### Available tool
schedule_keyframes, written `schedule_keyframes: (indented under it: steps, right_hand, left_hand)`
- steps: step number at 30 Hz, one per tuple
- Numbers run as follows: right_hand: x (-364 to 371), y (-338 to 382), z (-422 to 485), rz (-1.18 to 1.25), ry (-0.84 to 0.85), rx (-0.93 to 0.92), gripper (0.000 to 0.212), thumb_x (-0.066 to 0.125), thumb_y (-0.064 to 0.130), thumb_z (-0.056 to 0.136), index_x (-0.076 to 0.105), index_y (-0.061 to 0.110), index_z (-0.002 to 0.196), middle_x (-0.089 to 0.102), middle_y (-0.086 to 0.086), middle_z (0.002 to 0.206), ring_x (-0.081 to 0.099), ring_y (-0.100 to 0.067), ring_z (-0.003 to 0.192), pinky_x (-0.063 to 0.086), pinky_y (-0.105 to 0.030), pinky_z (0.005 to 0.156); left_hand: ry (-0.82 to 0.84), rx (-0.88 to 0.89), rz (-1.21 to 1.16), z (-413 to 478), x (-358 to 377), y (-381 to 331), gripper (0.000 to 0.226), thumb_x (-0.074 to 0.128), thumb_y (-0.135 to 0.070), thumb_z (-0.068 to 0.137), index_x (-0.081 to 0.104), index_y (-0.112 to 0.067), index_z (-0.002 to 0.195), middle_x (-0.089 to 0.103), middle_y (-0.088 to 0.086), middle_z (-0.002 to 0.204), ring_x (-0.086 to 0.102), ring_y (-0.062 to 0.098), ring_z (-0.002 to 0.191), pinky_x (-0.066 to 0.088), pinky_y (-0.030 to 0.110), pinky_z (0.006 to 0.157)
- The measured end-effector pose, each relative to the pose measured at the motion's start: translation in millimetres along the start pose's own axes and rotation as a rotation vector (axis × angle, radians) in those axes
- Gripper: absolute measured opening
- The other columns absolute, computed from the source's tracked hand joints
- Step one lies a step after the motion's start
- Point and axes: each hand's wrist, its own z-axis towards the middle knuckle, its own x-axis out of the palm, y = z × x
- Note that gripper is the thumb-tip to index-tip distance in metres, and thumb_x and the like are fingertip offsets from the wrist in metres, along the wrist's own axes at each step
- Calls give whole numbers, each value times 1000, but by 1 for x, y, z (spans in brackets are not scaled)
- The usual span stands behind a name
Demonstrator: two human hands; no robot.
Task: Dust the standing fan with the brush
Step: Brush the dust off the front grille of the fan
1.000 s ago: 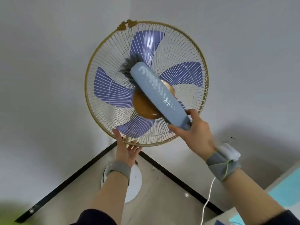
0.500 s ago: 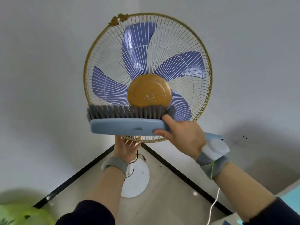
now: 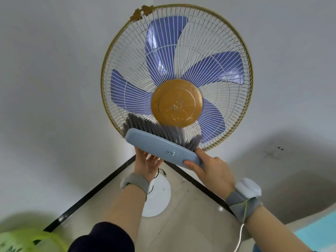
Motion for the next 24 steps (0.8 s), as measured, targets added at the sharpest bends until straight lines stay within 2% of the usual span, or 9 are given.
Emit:
schedule_keyframes:
  steps: [3, 6, 9, 11, 13, 16, 20, 22, 24]
  right_hand:
    - [-15, 15, -2, 97, 24, 22, 60, 26, 78, 76, 49, 27, 98, 62, 2, 74, 59, -22, 66, 51, -37, 60]
    - [-34, 42, 3, 203, -26, 6, 55, 30, 75, 78, 41, 34, 113, 68, 0, 83, 64, -21, 68, 55, -39, 63]
    - [-46, 70, 8, 213, -107, -42, 54, 37, 57, 92, 6, 58, 137, 69, 0, 95, 66, -22, 71, 57, -40, 67]
    - [-41, 83, 10, 116, -154, -108, 62, 32, 47, 98, -16, 62, 134, 67, 0, 86, 63, -20, 67, 56, -37, 65]
    - [-28, 88, 15, 47, -199, -144, 56, 26, 44, 100, -13, 58, 136, 63, -2, 77, 59, -20, 62, 53, -34, 60]
    - [-8, 89, 16, 20, -42, -59, 54, 27, 40, 102, -8, 57, 138, 64, -5, 88, 58, -22, 71, 51, -34, 66]
    - [-3, 89, 13, 81, 77, -82, 55, 35, 36, 100, 7, 53, 144, 65, -5, 94, 51, -19, 71, 40, -30, 63]
    - [-1, 87, 11, 201, 156, -76, 57, 43, 36, 98, 13, 51, 144, 63, -4, 114, 59, -22, 92, 50, -34, 78]
    - [0, 90, 6, 282, 199, -51, 56, 48, 35, 96, 23, 48, 144, 53, -3, 135, 53, -24, 115, 48, -39, 95]
  left_hand:
    - [28, 19, 59, 7, 1, -1, 57, 53, -50, 94, 51, -7, 131, 58, 20, 123, 65, 33, 97, 58, 40, 69]
    - [-9, 17, 56, 9, 6, 0, 79, 57, -65, 84, 46, -10, 141, 55, 18, 134, 62, 33, 108, 59, 43, 74]
    - [-16, -31, -11, 6, 9, 3, 119, 70, -82, 48, 42, -15, 142, 59, 15, 133, 63, 34, 113, 54, 49, 91]
    - [-28, -27, -28, 3, 9, 0, 127, 71, -84, 40, 40, -16, 143, 58, 15, 133, 62, 34, 116, 49, 51, 98]
    - [-24, -29, -40, 4, 6, -3, 115, 65, -83, 53, 42, -15, 142, 57, 14, 133, 61, 33, 115, 51, 49, 96]
    - [-23, -38, -59, 2, 3, 0, 79, 52, -66, 84, 45, -11, 140, 57, 15, 127, 63, 31, 105, 59, 41, 73]
    - [21, 4, -19, 0, -2, -3, 51, 46, -43, 97, 51, -8, 133, 62, 18, 113, 65, 30, 88, 59, 34, 59]
    - [44, -35, -22, -3, -4, -3, 36, 38, -37, 101, 58, -10, 117, 71, 14, 87, 69, 25, 69, 55, 26, 51]
    - [-7, -81, -69, -1, -8, -3, 34, 27, -36, 105, 51, -18, 121, 71, 9, 85, 71, 24, 77, 52, 24, 59]
